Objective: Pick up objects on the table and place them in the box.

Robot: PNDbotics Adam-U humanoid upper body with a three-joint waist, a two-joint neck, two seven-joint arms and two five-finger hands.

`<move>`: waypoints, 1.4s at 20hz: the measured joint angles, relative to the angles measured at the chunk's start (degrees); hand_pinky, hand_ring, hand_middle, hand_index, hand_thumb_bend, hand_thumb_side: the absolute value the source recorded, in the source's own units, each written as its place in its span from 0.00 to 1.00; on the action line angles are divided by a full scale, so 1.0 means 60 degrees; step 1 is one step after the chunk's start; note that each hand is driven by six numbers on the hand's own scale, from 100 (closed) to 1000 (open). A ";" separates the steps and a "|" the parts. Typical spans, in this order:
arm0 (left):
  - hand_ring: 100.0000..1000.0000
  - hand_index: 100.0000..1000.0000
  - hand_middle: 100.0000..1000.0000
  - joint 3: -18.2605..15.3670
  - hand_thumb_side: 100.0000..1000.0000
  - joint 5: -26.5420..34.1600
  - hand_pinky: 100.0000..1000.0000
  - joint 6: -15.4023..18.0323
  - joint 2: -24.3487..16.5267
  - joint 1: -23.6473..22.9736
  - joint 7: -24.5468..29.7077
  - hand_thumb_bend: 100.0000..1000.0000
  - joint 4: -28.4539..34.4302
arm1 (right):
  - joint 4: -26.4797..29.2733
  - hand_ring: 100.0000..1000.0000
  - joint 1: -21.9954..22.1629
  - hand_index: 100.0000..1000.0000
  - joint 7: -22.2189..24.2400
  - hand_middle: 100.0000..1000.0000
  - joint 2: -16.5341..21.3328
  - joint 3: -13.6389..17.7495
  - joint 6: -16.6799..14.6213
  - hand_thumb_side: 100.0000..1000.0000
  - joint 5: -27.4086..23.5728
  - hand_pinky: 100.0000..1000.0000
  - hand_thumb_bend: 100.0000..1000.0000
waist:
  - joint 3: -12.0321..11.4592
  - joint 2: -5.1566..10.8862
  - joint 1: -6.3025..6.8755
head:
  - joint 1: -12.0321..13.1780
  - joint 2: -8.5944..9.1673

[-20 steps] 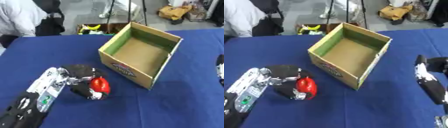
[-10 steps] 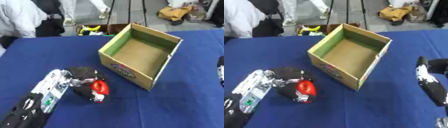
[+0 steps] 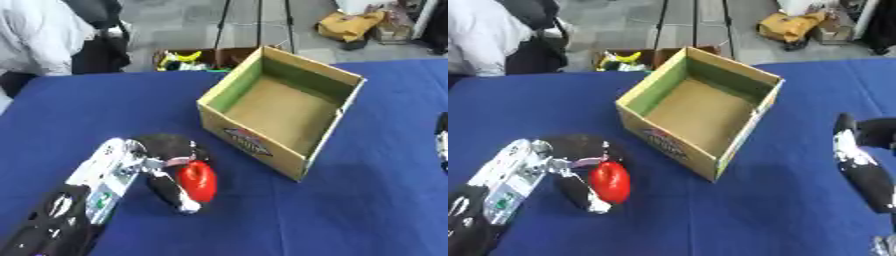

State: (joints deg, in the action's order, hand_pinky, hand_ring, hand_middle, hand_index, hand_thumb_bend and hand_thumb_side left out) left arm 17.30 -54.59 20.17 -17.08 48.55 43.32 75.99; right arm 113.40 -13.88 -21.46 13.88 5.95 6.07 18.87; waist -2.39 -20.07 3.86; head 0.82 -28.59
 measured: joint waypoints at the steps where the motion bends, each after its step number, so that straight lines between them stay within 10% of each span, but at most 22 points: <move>1: 0.48 0.91 0.75 -0.0012 0.49 0.0001 0.10 -0.0009 0.0001 0.0000 0.0009 0.26 -0.0001 | 0.0000 0.44 0.0000 0.48 -0.0010 0.35 0.0000 0.0000 0.0002 0.35 0.0000 0.56 0.21 | 0.0001 0.0000 0.0003 | 0.0000 0.0000; 16: 0.45 0.69 0.69 -0.0102 0.26 0.0484 0.01 -0.0309 0.0002 -0.0032 0.0309 0.00 0.0123 | 0.0000 0.44 0.0000 0.48 -0.0061 0.35 -0.0003 0.0003 0.0017 0.35 -0.0009 0.56 0.21 | 0.0008 0.0000 0.0005 | -0.0068 0.0077; 28: 0.44 0.60 0.59 -0.0282 0.13 0.0618 0.00 -0.0231 -0.0002 -0.0124 0.0231 0.00 0.0498 | 0.0000 0.43 -0.0001 0.48 -0.0102 0.34 -0.0011 0.0003 0.0031 0.34 -0.0029 0.56 0.21 | 0.0001 0.0001 -0.0019 | -0.0099 0.0158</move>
State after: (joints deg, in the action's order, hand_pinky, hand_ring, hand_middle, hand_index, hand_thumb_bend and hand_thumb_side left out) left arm 15.61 -50.88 18.78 -17.09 47.80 44.71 78.98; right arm 113.40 -13.88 -22.07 13.82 5.97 6.25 18.70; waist -2.38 -20.07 3.74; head 0.22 -27.64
